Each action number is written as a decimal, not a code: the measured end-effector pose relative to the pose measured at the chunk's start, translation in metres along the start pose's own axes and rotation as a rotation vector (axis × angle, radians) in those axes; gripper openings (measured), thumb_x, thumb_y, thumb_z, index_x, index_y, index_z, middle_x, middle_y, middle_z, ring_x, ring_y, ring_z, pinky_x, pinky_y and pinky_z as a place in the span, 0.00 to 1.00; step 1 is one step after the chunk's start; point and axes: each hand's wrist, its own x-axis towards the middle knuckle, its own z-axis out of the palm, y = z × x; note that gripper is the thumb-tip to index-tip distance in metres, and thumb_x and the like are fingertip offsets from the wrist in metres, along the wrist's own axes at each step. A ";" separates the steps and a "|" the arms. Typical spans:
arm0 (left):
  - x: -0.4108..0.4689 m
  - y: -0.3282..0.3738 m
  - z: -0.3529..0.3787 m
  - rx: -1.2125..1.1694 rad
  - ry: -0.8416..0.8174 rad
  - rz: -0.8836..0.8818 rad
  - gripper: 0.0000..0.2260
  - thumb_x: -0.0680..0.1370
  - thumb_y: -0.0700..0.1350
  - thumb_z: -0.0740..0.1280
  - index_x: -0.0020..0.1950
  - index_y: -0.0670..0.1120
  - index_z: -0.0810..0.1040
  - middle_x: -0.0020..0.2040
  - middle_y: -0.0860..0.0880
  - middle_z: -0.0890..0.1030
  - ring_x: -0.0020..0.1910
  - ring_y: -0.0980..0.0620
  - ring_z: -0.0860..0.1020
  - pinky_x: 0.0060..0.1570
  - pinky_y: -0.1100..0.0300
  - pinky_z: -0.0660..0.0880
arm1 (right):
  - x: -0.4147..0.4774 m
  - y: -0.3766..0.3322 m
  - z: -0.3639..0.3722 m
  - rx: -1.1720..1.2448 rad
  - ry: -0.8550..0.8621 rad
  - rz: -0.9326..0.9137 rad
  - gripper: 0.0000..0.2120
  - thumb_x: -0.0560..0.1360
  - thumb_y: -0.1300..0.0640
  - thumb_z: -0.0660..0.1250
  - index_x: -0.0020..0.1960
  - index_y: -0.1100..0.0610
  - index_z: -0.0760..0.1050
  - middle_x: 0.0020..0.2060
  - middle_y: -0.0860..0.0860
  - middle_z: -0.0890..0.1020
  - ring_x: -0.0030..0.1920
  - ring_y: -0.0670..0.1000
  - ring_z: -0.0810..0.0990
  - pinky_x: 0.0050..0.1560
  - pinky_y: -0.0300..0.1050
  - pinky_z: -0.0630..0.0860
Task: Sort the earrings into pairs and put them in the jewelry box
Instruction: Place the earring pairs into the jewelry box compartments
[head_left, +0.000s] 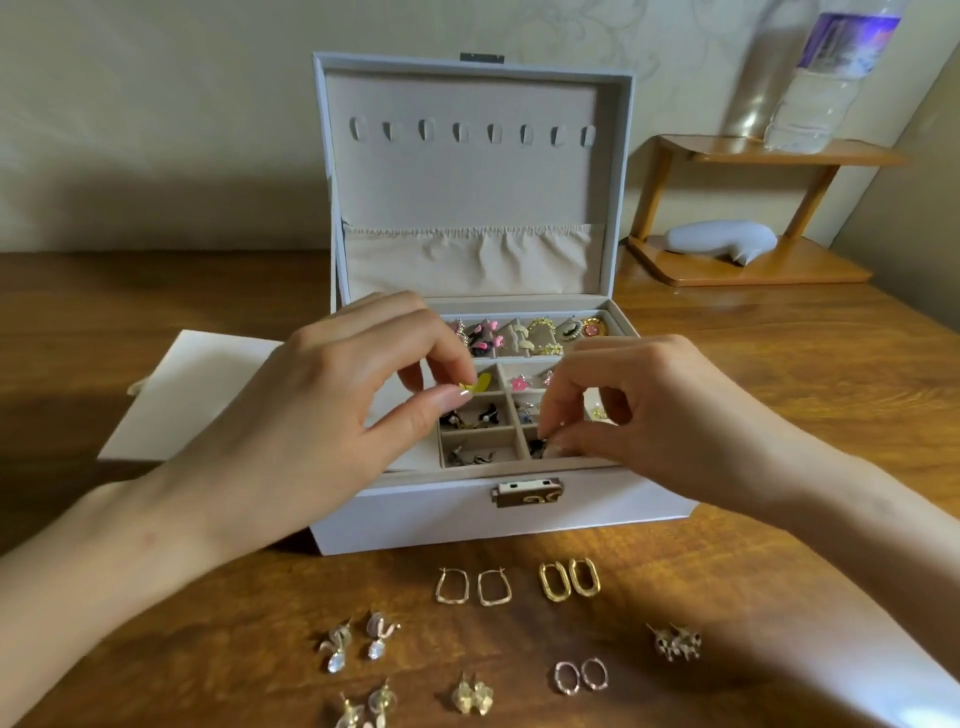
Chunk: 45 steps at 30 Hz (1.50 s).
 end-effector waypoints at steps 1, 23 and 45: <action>-0.002 0.002 -0.001 0.000 -0.006 -0.005 0.09 0.75 0.52 0.60 0.48 0.50 0.77 0.44 0.58 0.75 0.45 0.61 0.74 0.46 0.74 0.67 | -0.003 -0.001 -0.002 0.021 0.031 0.005 0.05 0.68 0.58 0.74 0.40 0.50 0.80 0.34 0.40 0.77 0.36 0.39 0.73 0.35 0.33 0.68; -0.064 0.032 -0.026 0.040 -0.109 -0.127 0.11 0.72 0.59 0.57 0.48 0.56 0.74 0.49 0.63 0.71 0.52 0.63 0.72 0.42 0.75 0.68 | -0.092 -0.027 0.000 0.020 0.135 0.077 0.13 0.67 0.40 0.63 0.49 0.41 0.77 0.44 0.37 0.78 0.40 0.45 0.77 0.38 0.37 0.75; -0.103 0.043 -0.024 0.059 -0.552 -0.123 0.09 0.70 0.64 0.62 0.41 0.61 0.69 0.44 0.64 0.71 0.46 0.65 0.70 0.42 0.74 0.67 | -0.096 -0.066 0.022 0.104 0.031 0.052 0.05 0.71 0.50 0.69 0.46 0.45 0.81 0.41 0.40 0.78 0.38 0.40 0.76 0.37 0.31 0.71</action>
